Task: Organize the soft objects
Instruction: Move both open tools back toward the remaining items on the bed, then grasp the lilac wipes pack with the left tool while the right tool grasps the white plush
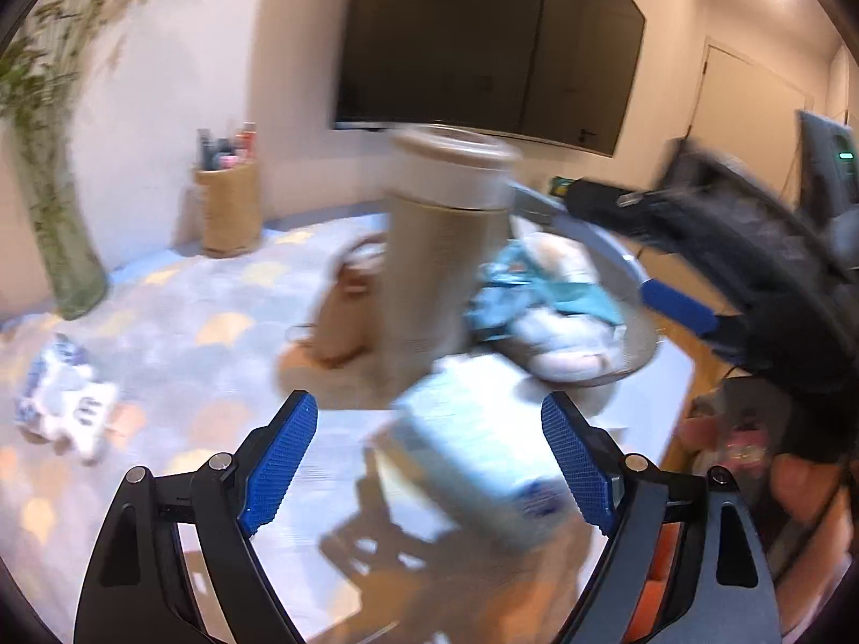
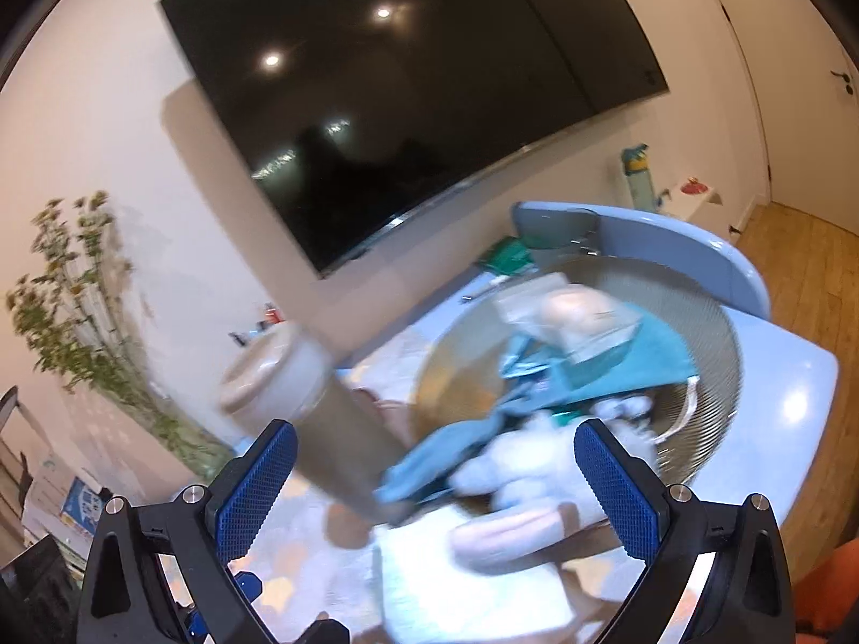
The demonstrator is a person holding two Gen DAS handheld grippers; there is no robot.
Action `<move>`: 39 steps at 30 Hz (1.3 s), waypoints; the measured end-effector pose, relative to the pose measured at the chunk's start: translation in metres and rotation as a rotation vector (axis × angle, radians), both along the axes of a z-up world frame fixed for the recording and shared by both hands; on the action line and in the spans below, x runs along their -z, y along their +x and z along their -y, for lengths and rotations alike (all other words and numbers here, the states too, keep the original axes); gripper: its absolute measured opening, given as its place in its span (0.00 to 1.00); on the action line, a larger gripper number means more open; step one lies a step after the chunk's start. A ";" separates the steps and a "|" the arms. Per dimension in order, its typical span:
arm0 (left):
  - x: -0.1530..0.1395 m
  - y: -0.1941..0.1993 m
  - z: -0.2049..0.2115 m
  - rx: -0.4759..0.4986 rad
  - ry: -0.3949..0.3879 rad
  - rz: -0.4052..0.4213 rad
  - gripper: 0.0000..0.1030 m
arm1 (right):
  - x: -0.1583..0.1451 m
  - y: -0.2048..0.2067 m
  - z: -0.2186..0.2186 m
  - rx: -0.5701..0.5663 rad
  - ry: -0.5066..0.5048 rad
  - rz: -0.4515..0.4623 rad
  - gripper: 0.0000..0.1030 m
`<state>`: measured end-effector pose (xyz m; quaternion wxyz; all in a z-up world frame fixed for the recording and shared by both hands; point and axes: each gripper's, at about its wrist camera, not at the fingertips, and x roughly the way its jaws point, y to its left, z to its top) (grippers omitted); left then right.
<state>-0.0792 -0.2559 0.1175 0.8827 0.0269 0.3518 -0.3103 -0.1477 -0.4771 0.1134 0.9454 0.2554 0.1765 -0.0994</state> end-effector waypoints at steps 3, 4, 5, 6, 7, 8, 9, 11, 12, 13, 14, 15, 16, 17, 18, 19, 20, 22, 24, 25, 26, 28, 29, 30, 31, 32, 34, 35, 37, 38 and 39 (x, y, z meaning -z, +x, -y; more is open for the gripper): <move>0.003 0.030 -0.046 -0.044 0.023 -0.023 0.83 | -0.005 0.008 -0.033 -0.073 0.008 0.042 1.00; 0.004 0.041 -0.061 -0.054 0.020 -0.037 0.83 | -0.006 0.013 -0.048 -0.111 0.008 0.055 1.00; 0.006 0.050 -0.076 -0.062 0.018 -0.048 0.83 | -0.008 0.020 -0.063 -0.145 -0.002 0.061 1.00; 0.008 0.065 -0.100 -0.084 0.021 -0.061 0.83 | -0.008 0.027 -0.075 -0.172 -0.013 0.062 1.00; 0.009 0.075 -0.115 -0.103 0.029 -0.066 0.83 | -0.006 0.038 -0.093 -0.210 -0.030 0.057 1.00; 0.013 0.089 -0.137 -0.136 0.046 -0.069 0.83 | -0.004 0.047 -0.108 -0.245 -0.042 0.047 1.00; 0.018 0.102 -0.154 -0.170 0.064 -0.070 0.83 | -0.001 0.059 -0.124 -0.287 -0.052 0.032 1.00; 0.027 0.129 -0.192 -0.246 0.094 -0.091 0.84 | 0.007 0.086 -0.158 -0.393 -0.062 0.008 1.00; 0.031 0.143 -0.211 -0.266 0.083 -0.112 0.84 | 0.012 0.100 -0.175 -0.439 -0.066 -0.006 1.00; 0.035 0.154 -0.226 -0.277 0.061 -0.128 0.84 | 0.019 0.116 -0.197 -0.496 -0.085 -0.031 1.00; 0.041 0.169 -0.245 -0.283 0.025 -0.152 0.84 | 0.025 0.131 -0.214 -0.553 -0.110 -0.052 1.00; 0.046 0.178 -0.256 -0.277 -0.004 -0.168 0.84 | 0.035 0.149 -0.238 -0.625 -0.155 -0.088 1.00; 0.049 0.186 -0.263 -0.271 -0.020 -0.181 0.84 | 0.044 0.159 -0.254 -0.662 -0.190 -0.120 1.00; 0.054 0.193 -0.268 -0.255 -0.038 -0.196 0.84 | 0.054 0.172 -0.273 -0.711 -0.231 -0.160 1.00; 0.060 0.200 -0.271 -0.217 -0.057 -0.208 0.84 | 0.064 0.180 -0.285 -0.753 -0.261 -0.186 1.00; 0.066 0.201 -0.272 -0.171 -0.070 -0.213 0.84 | 0.076 0.189 -0.300 -0.791 -0.301 -0.217 1.00; 0.072 0.203 -0.271 -0.144 -0.068 -0.212 0.84 | 0.086 0.195 -0.308 -0.798 -0.334 -0.240 1.00; 0.091 0.200 -0.265 -0.110 -0.036 -0.197 0.85 | 0.103 0.212 -0.320 -0.783 -0.392 -0.291 1.00; 0.112 0.197 -0.260 -0.097 -0.019 -0.203 0.92 | 0.119 0.225 -0.321 -0.768 -0.391 -0.322 1.00; 0.111 0.198 -0.260 -0.097 -0.012 -0.202 0.93 | 0.131 0.233 -0.320 -0.769 -0.364 -0.345 1.00; 0.106 0.198 -0.259 -0.106 0.000 -0.184 1.00 | 0.131 0.234 -0.323 -0.758 -0.388 -0.341 1.00; 0.110 0.199 -0.255 -0.137 0.038 -0.173 0.99 | 0.135 0.236 -0.328 -0.748 -0.424 -0.366 1.00; 0.114 0.202 -0.253 -0.139 0.047 -0.199 0.99 | 0.136 0.236 -0.333 -0.736 -0.460 -0.377 1.00; 0.116 0.204 -0.256 -0.137 0.039 -0.193 0.99 | 0.138 0.235 -0.338 -0.724 -0.498 -0.395 1.00; 0.118 0.206 -0.257 -0.135 0.033 -0.201 0.99 | 0.140 0.235 -0.343 -0.717 -0.522 -0.403 1.00; 0.119 0.206 -0.258 -0.135 0.026 -0.203 0.99 | 0.140 0.237 -0.344 -0.710 -0.541 -0.407 1.00; 0.119 0.205 -0.258 -0.135 0.027 -0.201 0.99 | 0.141 0.239 -0.340 -0.714 -0.520 -0.404 1.00; 0.120 0.205 -0.258 -0.135 0.030 -0.200 0.99 | 0.140 0.238 -0.341 -0.713 -0.518 -0.403 1.00; 0.120 0.205 -0.257 -0.136 0.031 -0.199 0.99 | 0.141 0.238 -0.342 -0.709 -0.528 -0.403 1.00; 0.120 0.205 -0.257 -0.136 0.030 -0.199 0.99 | 0.139 0.237 -0.341 -0.709 -0.525 -0.402 1.00; 0.120 0.205 -0.256 -0.136 0.032 -0.199 0.99 | 0.138 0.237 -0.341 -0.710 -0.521 -0.400 1.00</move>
